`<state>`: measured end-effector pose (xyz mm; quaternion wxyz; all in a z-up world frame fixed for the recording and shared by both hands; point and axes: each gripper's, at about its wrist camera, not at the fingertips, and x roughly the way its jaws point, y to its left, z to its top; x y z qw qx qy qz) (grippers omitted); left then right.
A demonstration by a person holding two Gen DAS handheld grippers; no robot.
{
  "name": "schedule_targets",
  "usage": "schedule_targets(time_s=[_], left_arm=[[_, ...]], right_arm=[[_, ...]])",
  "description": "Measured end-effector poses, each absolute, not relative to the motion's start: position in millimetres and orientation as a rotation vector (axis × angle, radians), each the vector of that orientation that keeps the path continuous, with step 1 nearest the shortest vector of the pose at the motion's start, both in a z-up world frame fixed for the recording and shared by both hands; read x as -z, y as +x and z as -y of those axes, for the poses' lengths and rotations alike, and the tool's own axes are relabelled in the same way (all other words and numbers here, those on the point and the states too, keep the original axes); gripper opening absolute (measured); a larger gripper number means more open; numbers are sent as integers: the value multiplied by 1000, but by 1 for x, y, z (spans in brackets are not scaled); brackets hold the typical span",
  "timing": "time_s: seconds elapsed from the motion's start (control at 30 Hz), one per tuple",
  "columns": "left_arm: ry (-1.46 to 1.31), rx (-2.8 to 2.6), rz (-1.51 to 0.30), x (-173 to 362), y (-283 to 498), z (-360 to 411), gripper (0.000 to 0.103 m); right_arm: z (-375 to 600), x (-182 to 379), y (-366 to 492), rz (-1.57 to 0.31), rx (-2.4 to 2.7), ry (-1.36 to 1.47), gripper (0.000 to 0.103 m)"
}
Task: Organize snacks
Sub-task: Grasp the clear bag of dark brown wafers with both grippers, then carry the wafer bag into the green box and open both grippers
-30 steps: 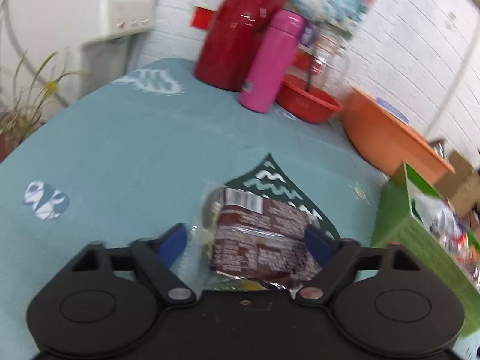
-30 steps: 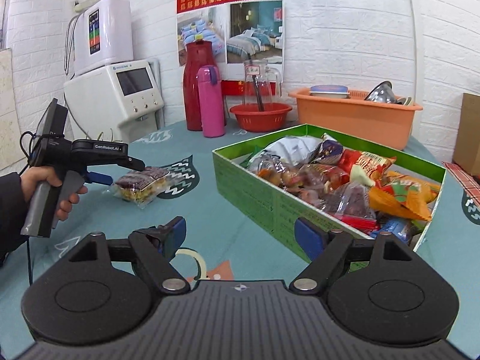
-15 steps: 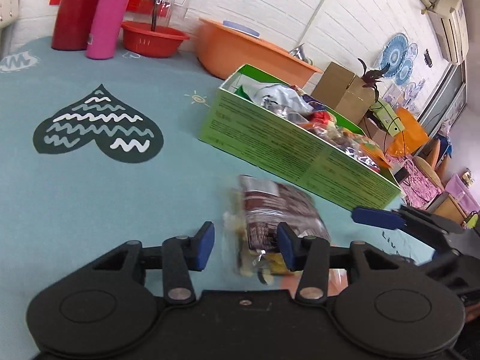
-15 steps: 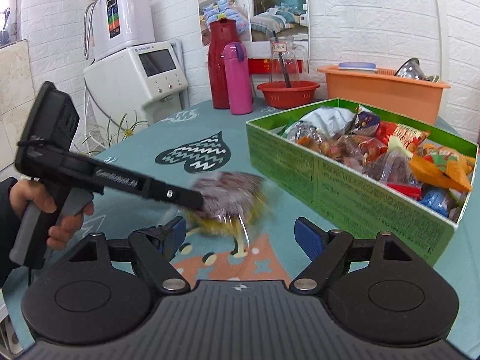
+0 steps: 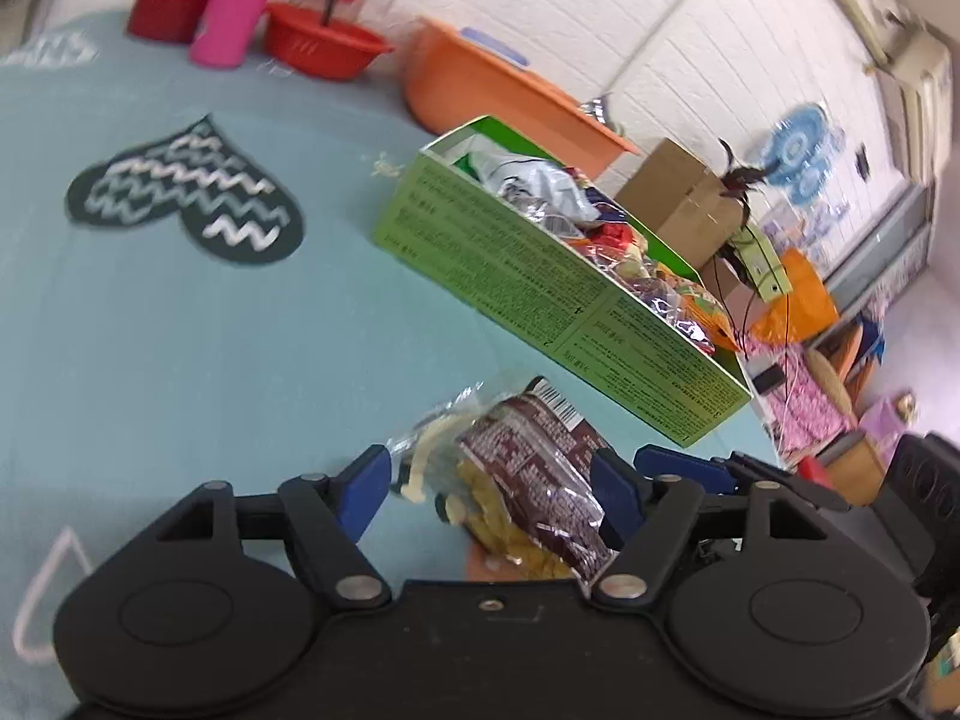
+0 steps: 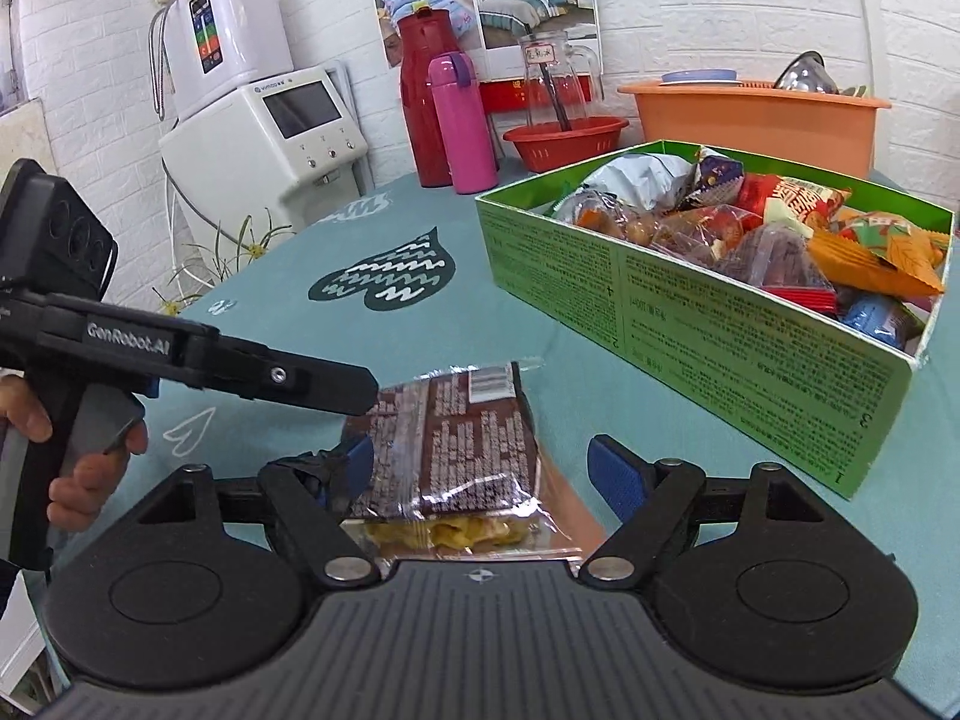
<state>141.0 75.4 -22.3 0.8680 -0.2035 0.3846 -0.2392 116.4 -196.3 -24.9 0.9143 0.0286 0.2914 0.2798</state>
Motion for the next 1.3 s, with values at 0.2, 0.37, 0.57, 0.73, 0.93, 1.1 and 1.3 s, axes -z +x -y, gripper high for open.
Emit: schedule_targets(time_s=[0.2, 0.37, 0.57, 0.73, 0.93, 1.1, 1.3], left_arm=[[-486, 490, -787, 19, 115, -82, 103], [-443, 504, -807, 24, 121, -63, 101], [-436, 501, -809, 27, 123, -56, 100], [-415, 482, -789, 21, 120, -47, 56], [-391, 525, -698, -11, 121, -37, 55], [-332, 567, -605, -50, 132, -18, 55], [-285, 622, -561, -75, 166, 13, 55]], right_arm=[[198, 30, 123, -616, -610, 58, 103], [197, 30, 120, -644, -696, 115, 98], [204, 31, 117, -650, -692, 118, 100], [197, 33, 115, -637, -667, 89, 88], [204, 6, 107, -533, -621, 56, 80], [218, -26, 109, -414, -578, 57, 80], [238, -49, 124, -320, -488, 81, 80]])
